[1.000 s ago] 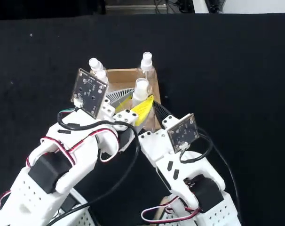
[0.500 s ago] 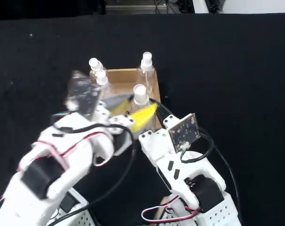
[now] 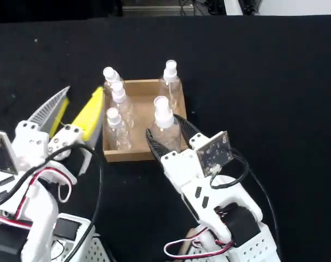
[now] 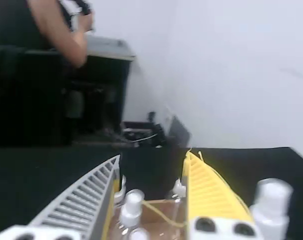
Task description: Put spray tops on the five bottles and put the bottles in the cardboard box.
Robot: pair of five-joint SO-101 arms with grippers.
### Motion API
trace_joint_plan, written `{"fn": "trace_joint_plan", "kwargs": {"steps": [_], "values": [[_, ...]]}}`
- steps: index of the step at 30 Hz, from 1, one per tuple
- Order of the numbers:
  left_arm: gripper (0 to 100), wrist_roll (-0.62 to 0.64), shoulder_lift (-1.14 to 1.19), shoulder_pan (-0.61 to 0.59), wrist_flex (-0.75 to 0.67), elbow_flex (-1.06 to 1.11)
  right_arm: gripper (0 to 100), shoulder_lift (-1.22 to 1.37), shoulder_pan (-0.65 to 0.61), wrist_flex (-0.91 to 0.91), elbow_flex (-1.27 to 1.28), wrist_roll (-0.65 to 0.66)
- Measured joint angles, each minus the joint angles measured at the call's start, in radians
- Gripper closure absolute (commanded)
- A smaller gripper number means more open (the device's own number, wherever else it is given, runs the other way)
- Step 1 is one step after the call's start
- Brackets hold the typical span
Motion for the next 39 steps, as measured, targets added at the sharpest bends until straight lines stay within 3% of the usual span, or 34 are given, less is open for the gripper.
{"fn": "trace_joint_plan", "kwargs": {"steps": [8,17,23,35,39], "values": [[81,0.0,-0.066,-0.18,-0.008,0.224,97.4,0.0,0.121,-0.201,0.144,-0.109],[81,0.0,-0.063,-0.354,-0.269,0.566,97.5,0.0,0.132,-0.459,0.31,-0.109],[81,0.0,-0.061,-0.365,-0.376,0.712,98.7,0.0,0.135,-0.523,0.319,-0.044],[81,0.0,-0.063,-0.368,-0.626,0.954,98.7,0.0,0.178,-0.529,0.344,-0.035],[81,0.0,-0.063,-0.368,-0.7,1.013,98.7,0.038,0.18,-0.413,0.249,-0.035]]}}
